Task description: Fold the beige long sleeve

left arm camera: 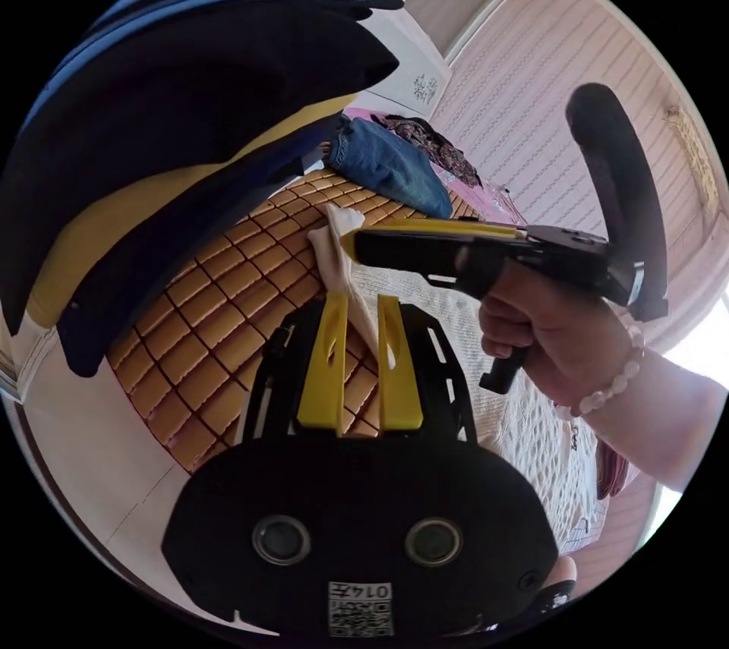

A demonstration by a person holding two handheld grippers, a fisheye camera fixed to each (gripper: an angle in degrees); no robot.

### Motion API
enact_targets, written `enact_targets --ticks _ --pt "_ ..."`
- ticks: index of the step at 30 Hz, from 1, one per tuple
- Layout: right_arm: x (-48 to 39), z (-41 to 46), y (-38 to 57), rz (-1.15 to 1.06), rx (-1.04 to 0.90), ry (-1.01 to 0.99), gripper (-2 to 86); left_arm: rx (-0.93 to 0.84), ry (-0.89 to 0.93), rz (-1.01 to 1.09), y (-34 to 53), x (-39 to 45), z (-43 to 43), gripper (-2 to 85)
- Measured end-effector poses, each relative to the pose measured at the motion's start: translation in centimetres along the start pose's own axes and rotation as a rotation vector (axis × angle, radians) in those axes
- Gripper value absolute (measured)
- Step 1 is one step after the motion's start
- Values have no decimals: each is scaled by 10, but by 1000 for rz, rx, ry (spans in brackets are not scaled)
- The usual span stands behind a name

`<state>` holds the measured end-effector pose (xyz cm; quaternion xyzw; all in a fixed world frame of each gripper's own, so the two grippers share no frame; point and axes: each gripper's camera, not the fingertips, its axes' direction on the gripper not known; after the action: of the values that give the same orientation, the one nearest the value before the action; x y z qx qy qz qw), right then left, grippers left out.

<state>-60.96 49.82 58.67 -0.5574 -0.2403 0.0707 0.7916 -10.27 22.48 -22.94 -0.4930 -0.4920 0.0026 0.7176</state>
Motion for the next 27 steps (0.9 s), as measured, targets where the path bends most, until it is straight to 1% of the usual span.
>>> enact_targets --ticks 3,4,6,9,12,15,16,18,19,21,23,24,26,27 --pt "-6 21 -13 2 -40 60 91 -49 -23 -36 -5 2 11 64" --pt "-4 27 -15 4 -54 93 81 -86 -5 -52 -8 3 17 63" --pt "1 36 -17 7 -86 103 62 -90 16 -73 -10 4 21 57" --pt "11 40 -17 11 -88 37 33 -100 29 -92 -16 5 22 44" --pt "26 28 -14 36 -47 -23 7 -115 26 -64 -22 13 22 28" --pt "44 5 -7 90 26 -121 -2 -108 27 -30 -28 26 18 8" --pt "52 -7 -2 118 60 -147 -3 -82 53 -10 -31 33 13 4" --pt "61 -33 13 155 138 -134 -4 -24 126 54 -33 50 5 0" --pt "67 -54 27 181 193 -104 -5 5 176 120 -34 65 1 -1" --pt "75 -87 58 217 267 -44 -5 1 236 219 -36 93 -1 1" --pt "90 -138 110 265 369 24 -5 14 358 381 -37 142 -9 13" --pt "95 -154 125 283 400 42 -5 35 390 437 -35 157 -14 18" --pt "114 -223 193 372 520 122 -2 141 470 644 -20 221 -39 46" --pt "118 -240 212 398 540 143 -1 155 493 689 -15 236 -45 47"
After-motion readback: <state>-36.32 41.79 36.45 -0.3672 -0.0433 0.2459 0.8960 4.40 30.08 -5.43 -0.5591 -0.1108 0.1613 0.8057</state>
